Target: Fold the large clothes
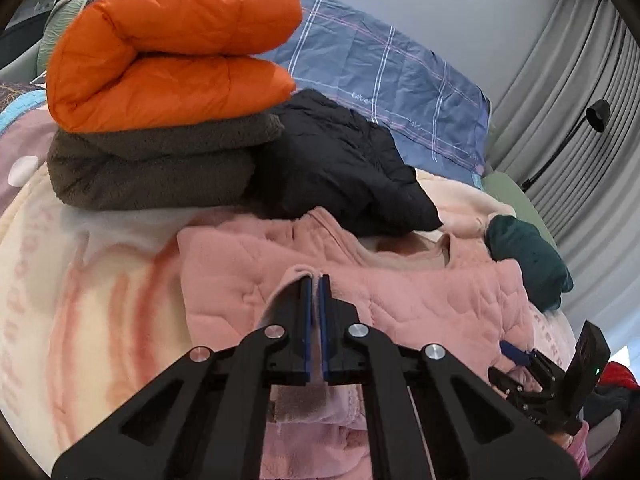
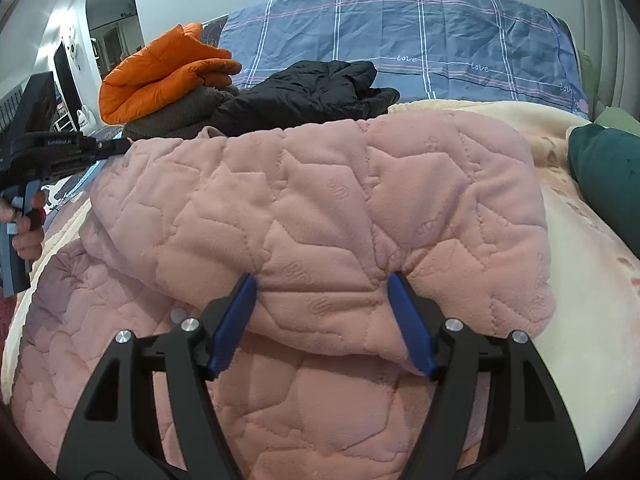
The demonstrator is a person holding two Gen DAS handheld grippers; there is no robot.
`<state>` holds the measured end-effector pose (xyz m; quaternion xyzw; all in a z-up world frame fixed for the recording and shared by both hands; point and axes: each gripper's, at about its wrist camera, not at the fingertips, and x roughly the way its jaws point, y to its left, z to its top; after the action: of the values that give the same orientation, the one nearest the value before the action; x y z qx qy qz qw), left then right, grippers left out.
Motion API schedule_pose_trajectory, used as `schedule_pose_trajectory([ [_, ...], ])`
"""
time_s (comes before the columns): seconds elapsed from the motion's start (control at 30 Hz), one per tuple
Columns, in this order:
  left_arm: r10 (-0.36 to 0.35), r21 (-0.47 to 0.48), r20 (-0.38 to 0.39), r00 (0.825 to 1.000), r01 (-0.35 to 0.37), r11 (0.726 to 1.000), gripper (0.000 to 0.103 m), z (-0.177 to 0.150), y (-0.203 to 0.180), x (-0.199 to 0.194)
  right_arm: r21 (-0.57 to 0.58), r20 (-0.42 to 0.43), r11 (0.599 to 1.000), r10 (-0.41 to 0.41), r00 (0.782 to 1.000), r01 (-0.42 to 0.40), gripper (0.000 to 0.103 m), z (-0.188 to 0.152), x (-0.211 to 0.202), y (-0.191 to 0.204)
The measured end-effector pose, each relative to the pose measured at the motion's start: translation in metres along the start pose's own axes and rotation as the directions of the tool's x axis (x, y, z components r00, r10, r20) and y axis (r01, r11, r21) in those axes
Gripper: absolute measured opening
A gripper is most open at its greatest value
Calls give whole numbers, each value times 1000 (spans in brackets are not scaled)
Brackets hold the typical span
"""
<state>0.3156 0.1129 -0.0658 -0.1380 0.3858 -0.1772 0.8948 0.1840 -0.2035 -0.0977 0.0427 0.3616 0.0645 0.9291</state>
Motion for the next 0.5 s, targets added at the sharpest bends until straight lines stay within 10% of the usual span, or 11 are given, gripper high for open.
schedule_pose_trajectory([
  [0.1, 17, 24, 61, 998, -18, 1000, 1, 5, -6, -18, -1, 2, 1000, 0, 1000, 0, 71, -1, 0, -1],
  [0.23, 223, -19, 117, 968, -222, 975, 0, 11, 20, -39, -3, 1, 1000, 1, 1000, -1, 72, -1, -1, 0],
  [0.5, 11, 106, 24, 1000, -13, 994, 15, -19, -21, -42, -8, 2, 1000, 1, 1000, -1, 74, -2, 0, 1],
])
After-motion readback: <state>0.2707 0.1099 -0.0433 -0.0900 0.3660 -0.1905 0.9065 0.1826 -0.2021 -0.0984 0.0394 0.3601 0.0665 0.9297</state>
